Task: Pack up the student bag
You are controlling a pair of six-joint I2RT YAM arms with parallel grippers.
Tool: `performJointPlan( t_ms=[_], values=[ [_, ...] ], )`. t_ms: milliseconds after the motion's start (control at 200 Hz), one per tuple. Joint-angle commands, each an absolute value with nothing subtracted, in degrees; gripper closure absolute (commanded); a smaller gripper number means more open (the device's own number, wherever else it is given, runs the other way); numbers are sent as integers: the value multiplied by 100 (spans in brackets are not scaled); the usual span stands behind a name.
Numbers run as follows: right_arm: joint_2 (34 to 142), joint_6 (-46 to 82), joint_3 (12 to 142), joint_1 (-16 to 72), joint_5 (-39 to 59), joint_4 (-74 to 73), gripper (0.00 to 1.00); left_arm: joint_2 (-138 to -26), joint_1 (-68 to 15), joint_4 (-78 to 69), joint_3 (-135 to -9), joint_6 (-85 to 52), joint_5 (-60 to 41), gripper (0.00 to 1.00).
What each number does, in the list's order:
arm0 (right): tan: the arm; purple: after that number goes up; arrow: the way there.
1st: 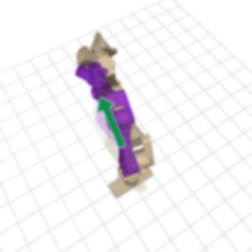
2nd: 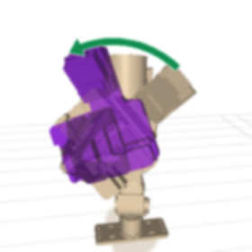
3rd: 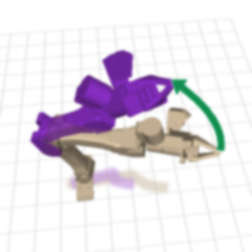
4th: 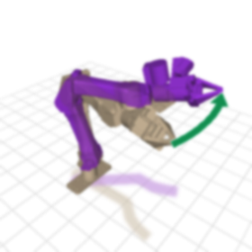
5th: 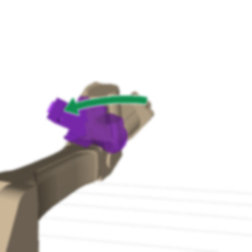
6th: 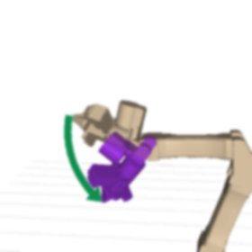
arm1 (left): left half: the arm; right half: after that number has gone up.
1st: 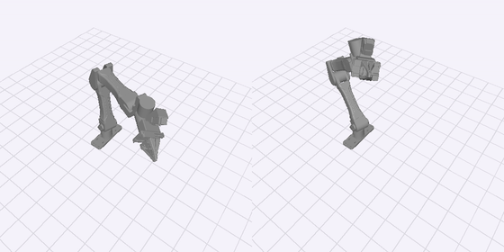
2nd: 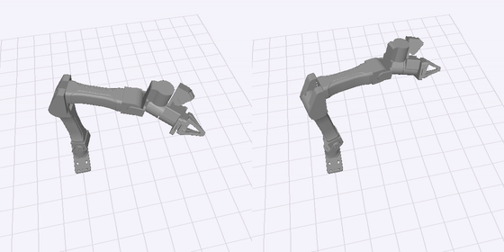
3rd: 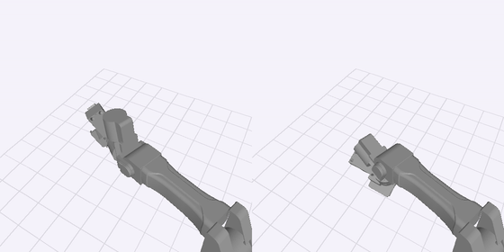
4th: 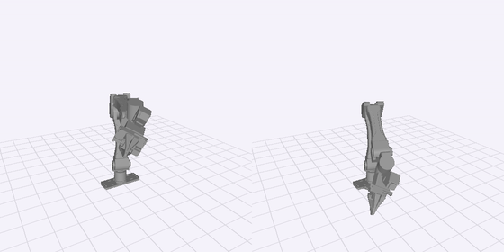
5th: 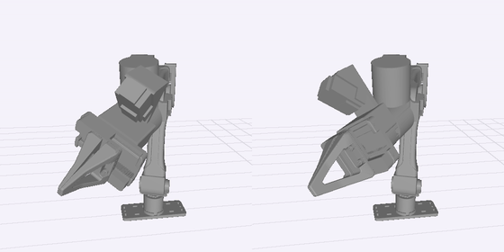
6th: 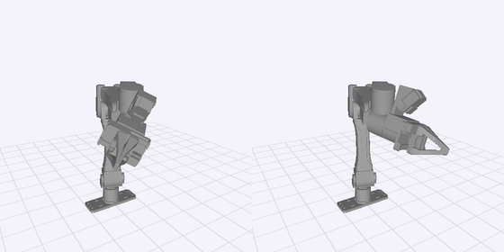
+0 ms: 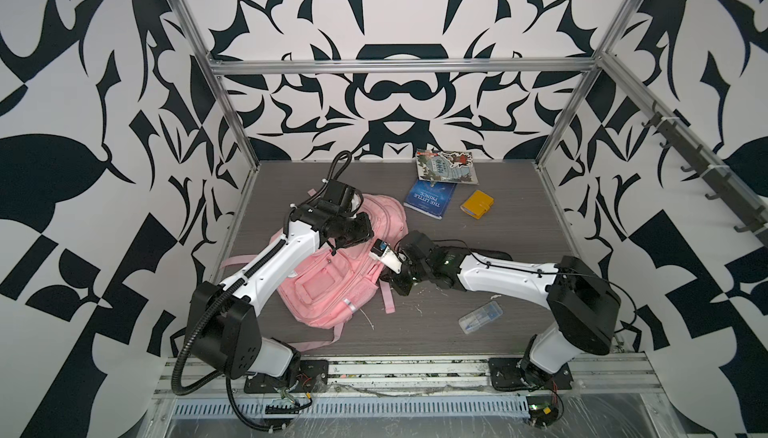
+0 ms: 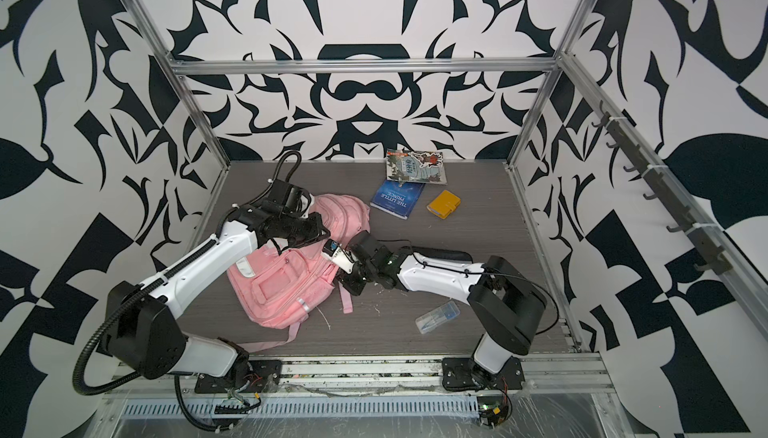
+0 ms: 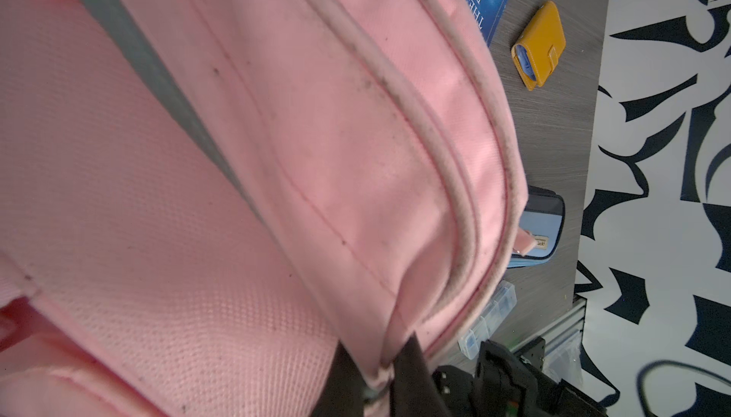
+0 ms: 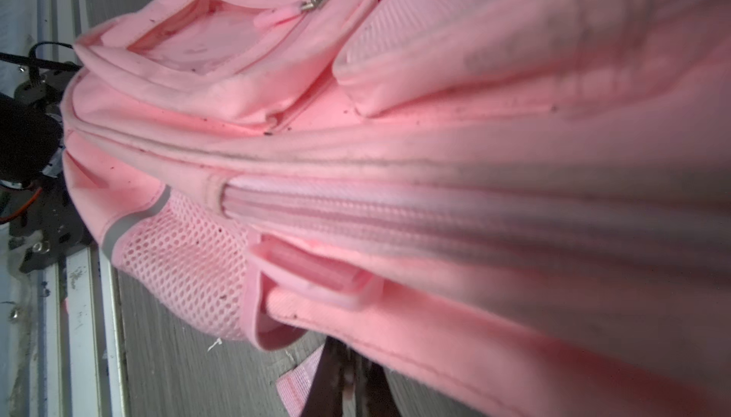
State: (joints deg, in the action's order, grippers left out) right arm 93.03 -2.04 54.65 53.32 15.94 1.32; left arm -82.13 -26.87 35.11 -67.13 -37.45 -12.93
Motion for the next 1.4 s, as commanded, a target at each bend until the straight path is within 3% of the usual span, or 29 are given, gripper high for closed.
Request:
performJointPlan(
  t_ms=[0, 195, 380, 760, 845, 1035, 1170, 1205, 1350, 1395],
  values=[
    [8931, 310, 5393, 5382, 1914, -458, 100, -8015, -2586, 2944, -6697, -3576, -1138, 100],
    [8215, 611, 5329, 5170, 1566, -12, 82, -8164, -2567, 3048, -6927, -2772, -1017, 100],
    [7418, 1179, 5482, 4875, 700, 618, 60, -8392, -2605, 3163, -7209, -1670, -990, 100],
    [6588, 3251, 5893, 3603, -1021, 1866, 40, -8729, -3085, 3361, -7238, 122, -615, 100],
    [6748, 3322, 6047, 3042, -900, 2082, 36, -8668, -3087, 3545, -7153, 141, -629, 100],
    [7830, 2870, 6758, 1409, 442, 2191, 35, -8712, -3235, 3984, -6746, 292, -271, 100],
    [8462, 2340, 7312, 1081, 747, 2273, 34, -8803, -3344, 4181, -6651, 11, 136, 100],
    [8547, 2252, 7325, 1086, 783, 2230, 28, -8817, -3349, 4240, -6666, -106, 182, 100],
    [8777, 2102, 7285, 1075, 759, 2082, 25, -8706, -3395, 4450, -6901, -592, 211, 70],
    [8858, 2070, 7340, 1051, 697, 2106, 23, -8621, -3404, 4518, -6999, -692, 226, 54]
  ],
)
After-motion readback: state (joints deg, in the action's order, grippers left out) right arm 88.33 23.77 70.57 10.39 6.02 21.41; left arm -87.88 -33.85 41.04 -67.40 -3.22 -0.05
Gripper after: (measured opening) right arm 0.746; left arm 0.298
